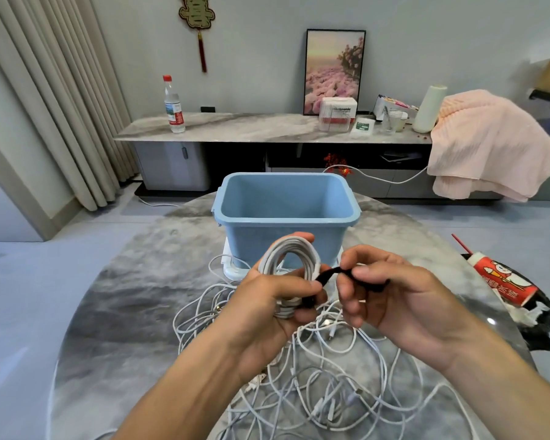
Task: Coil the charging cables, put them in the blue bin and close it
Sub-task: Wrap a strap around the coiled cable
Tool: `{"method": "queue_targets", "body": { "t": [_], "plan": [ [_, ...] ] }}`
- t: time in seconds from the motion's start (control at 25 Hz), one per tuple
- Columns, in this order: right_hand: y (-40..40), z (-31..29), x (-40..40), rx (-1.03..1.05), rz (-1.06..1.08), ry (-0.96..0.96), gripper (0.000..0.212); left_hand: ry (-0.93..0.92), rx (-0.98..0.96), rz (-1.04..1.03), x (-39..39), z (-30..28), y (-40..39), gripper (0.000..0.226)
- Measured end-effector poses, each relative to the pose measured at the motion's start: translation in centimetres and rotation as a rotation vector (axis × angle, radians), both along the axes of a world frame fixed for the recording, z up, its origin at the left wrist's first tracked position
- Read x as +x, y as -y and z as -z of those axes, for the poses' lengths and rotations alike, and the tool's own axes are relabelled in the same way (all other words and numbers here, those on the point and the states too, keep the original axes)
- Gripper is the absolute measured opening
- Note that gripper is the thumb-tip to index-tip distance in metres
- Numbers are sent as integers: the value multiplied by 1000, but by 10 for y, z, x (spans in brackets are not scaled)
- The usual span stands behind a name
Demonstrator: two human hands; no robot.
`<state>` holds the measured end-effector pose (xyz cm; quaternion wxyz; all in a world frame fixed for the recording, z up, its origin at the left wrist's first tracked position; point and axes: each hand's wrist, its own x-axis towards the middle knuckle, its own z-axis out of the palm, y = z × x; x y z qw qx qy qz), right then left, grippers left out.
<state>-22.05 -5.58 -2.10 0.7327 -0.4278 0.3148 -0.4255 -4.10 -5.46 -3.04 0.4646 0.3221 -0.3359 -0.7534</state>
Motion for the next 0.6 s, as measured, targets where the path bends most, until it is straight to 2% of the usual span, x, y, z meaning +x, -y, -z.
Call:
{"method": "queue_targets", "body": {
  "t": [0.12, 0.28, 0.44, 0.6],
  "plan": [
    [1, 0, -3, 30, -21, 116, 36, -87, 37, 19, 4, -2, 1, 60],
    [2, 7, 2, -140, 53, 8, 24, -93, 84, 2, 3, -3, 1, 53],
    [5, 8, 2, -217, 248, -97, 50, -131, 155, -29, 4, -5, 1, 22],
    [4, 4, 1, -313, 327, -93, 48, -124, 191, -23, 1, 0, 4, 42]
  ]
}}
